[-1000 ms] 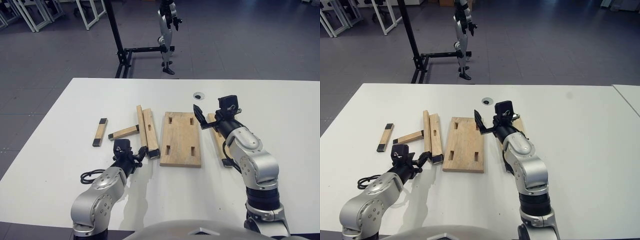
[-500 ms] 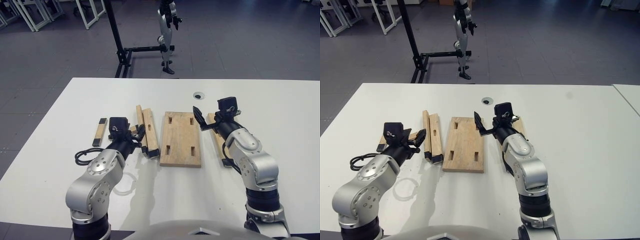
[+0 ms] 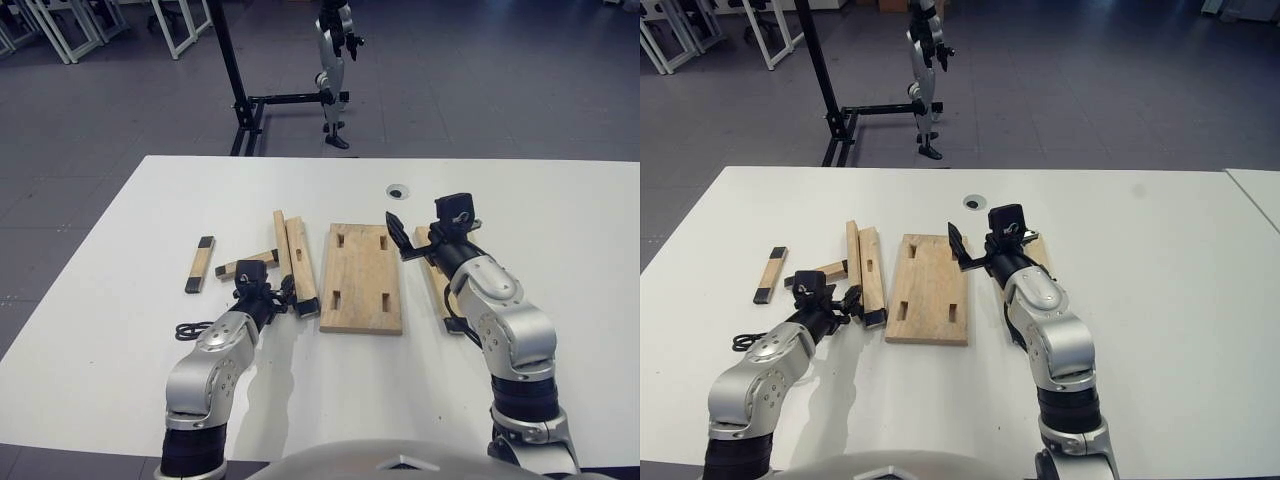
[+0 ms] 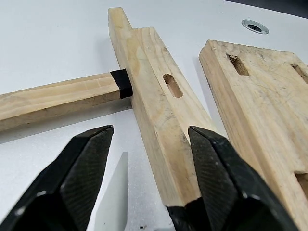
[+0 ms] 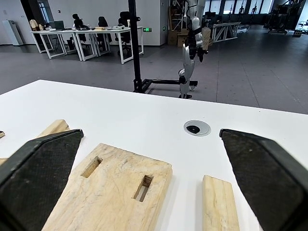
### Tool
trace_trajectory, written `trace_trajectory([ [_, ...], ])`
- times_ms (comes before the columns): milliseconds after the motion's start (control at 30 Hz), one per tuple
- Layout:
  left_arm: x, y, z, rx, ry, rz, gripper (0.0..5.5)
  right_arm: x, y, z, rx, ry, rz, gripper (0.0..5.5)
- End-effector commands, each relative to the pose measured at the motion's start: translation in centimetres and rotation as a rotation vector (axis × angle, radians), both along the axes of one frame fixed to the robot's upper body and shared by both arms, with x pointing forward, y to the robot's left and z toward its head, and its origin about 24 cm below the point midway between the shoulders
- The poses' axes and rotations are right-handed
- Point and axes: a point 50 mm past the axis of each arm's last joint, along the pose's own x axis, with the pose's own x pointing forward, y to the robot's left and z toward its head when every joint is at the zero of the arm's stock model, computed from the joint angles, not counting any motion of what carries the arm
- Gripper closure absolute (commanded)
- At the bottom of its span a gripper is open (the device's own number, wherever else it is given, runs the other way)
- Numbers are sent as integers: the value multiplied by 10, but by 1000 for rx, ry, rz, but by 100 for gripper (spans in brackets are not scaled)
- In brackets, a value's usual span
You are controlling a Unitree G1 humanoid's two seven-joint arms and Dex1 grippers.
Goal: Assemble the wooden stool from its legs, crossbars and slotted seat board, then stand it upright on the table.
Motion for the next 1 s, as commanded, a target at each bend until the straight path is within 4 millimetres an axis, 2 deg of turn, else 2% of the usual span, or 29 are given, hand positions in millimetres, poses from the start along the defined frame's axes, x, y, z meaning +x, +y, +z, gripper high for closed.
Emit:
trace_trajectory([
  [33,5,-10,1,-25,11,-52,262,2,2,1,0,4,2,28],
  [133,12,-16,15,-47,-40,-65,262,1,3,0,1,9,3,28],
  [267,15,-14,18,-35,-43,-44,262,0,3,0,3,9,0,28],
  [433,8,-4,5,2,29,-1,262,0,3,1,6,6,-3,28],
  [700,-1,-12,-26,-32,164,-8,262,1,4,2,12,3,-2,28],
  [867,0,5,-19,-12,130,70,262,-1,3,1,11,11,-9,28],
  [1000,4,9,-6,22,81,49,262,-4,3,-2,18,20,-27,28],
])
